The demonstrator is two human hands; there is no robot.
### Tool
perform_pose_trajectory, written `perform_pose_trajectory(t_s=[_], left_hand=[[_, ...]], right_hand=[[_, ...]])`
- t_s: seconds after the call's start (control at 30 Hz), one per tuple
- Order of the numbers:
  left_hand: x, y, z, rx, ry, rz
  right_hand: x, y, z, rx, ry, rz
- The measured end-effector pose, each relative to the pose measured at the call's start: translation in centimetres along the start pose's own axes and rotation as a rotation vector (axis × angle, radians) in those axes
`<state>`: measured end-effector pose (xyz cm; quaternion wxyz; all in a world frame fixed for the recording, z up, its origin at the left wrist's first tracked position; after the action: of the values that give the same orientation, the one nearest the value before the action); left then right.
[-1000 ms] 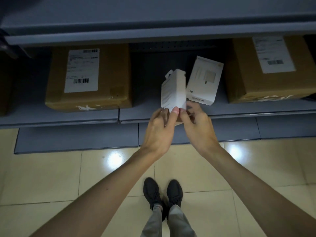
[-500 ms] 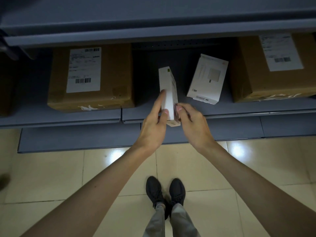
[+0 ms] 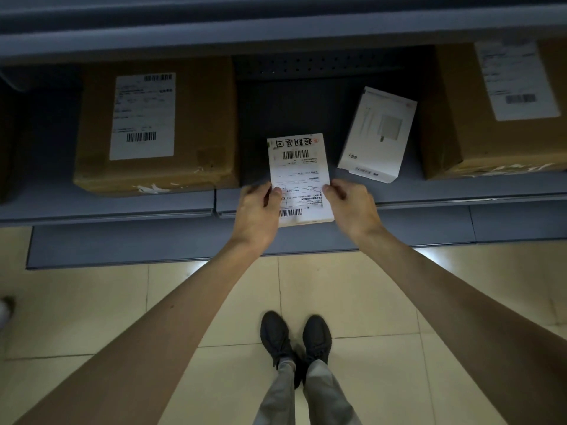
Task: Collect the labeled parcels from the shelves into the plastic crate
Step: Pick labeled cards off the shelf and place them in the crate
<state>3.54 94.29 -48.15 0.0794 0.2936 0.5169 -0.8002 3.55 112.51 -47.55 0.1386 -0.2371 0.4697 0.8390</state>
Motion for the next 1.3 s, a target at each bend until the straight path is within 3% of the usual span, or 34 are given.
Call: perform_pose_trajectory(t_s=[0.23, 0.37, 0.53, 0.7, 0.83, 1.0, 1.13, 1.3], left_hand=[[0.2, -0.3, 0.2, 0.108, 0.006, 0.012], [-0.8, 0.1, -0.5, -0.094, 0.023, -0.078], [-1.7, 1.1, 0.2, -0.419, 0.093, 0.003], [-1.7, 1.7, 1.8, -0.384, 0.186, 0.023], [-1.8, 1.6, 2.3, -0.374, 0.173, 0.013], [-3.0, 3.0, 1.7, -0.598, 0.053, 0.096], [-4.5, 3.6, -0.3, -0.804, 0.093, 0.128], [-4.9, 3.1, -1.4, -0.815, 0.131, 0.081]], right_hand=[[0.6, -0.3, -0.4, -0.036, -0.016, -0.012], [-0.1, -0.8, -0.3, 0.148, -0.011, -0.008], [-0.8, -1.1, 0.5, 0.388, 0.061, -0.005], [-0.7, -1.3, 1.9, 0.706, 0.144, -0.064], [-1.1, -1.3, 1.7, 0.747, 0.280, -0.073], [-1.7, -1.6, 1.8, 0.846, 0.274, -0.048], [-2.4, -1.9, 1.3, 0.994, 0.302, -0.018], [-3.3, -2.8, 0.2, 0.999, 0.342, -0.028]])
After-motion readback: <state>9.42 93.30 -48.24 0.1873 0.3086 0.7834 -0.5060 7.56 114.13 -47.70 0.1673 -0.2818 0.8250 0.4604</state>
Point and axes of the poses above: each hand's wrist, its own x-axis towards the middle knuckle, its own z-axis out of the back of the hand, y = z × x, the point moved 6 cm from there along x, towards the middle knuckle, and after that the axes turned 13 degrees about y, right-handed, at the moved point
